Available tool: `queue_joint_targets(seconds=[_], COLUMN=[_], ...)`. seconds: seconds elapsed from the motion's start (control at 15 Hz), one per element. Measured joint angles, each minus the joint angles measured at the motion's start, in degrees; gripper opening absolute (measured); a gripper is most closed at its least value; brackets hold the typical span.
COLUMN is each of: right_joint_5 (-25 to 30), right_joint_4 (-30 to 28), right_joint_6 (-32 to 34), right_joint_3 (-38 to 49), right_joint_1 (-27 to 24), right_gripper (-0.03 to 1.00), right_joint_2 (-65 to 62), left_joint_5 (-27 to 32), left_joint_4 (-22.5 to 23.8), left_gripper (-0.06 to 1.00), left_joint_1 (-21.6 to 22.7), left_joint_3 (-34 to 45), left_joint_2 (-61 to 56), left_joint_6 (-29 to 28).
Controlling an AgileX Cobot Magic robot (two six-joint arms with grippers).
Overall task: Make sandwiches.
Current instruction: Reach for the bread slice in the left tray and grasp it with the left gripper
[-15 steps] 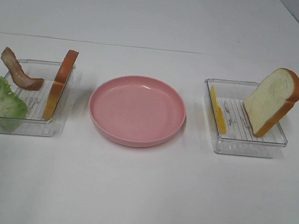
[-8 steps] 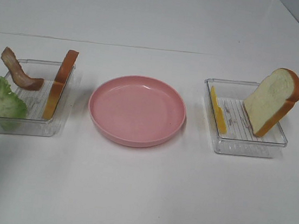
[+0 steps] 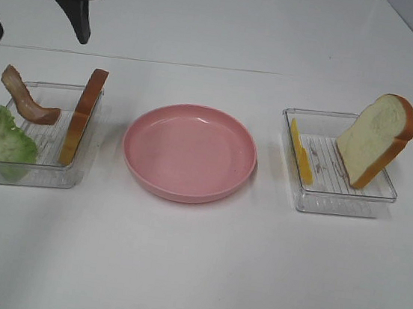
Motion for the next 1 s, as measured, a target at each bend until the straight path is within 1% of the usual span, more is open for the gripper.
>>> queue_joint_targets(seconds=[0.27, 0.33, 0.6, 0.93, 1.0], right_joint_5=[0.0, 0.0, 0.0, 0.0, 0.0], right_joint_4=[0.0, 0.0, 0.0, 0.0, 0.0], right_joint_6=[0.0, 0.0, 0.0, 0.0, 0.0], right_joint_3=[0.0, 0.0, 0.0, 0.0, 0.0], right_joint_1=[0.0, 0.0, 0.0, 0.0, 0.0], right_gripper=[0.85, 0.85, 0.85, 0.85, 0.85], right_joint_2=[0.0, 0.0, 0.0, 0.0, 0.0], left_joint_5=[-0.06, 0.0, 0.0, 0.0, 0.0], left_joint_4=[-2.58, -2.52, 0.8, 1.03, 1.03], left_gripper=[0.93, 0.93, 0.92, 0.91, 0.88], left_joint_1=[0.0, 0.0, 0.0, 0.0, 0.0], left_joint_3=[-4.24, -5.39, -9.17, -9.85, -9.85], left_joint_2=[9.11, 11.69, 18.45, 22.29, 22.92], left_joint_6=[-0.06, -0.06, -0.06, -0.06, -0.06])
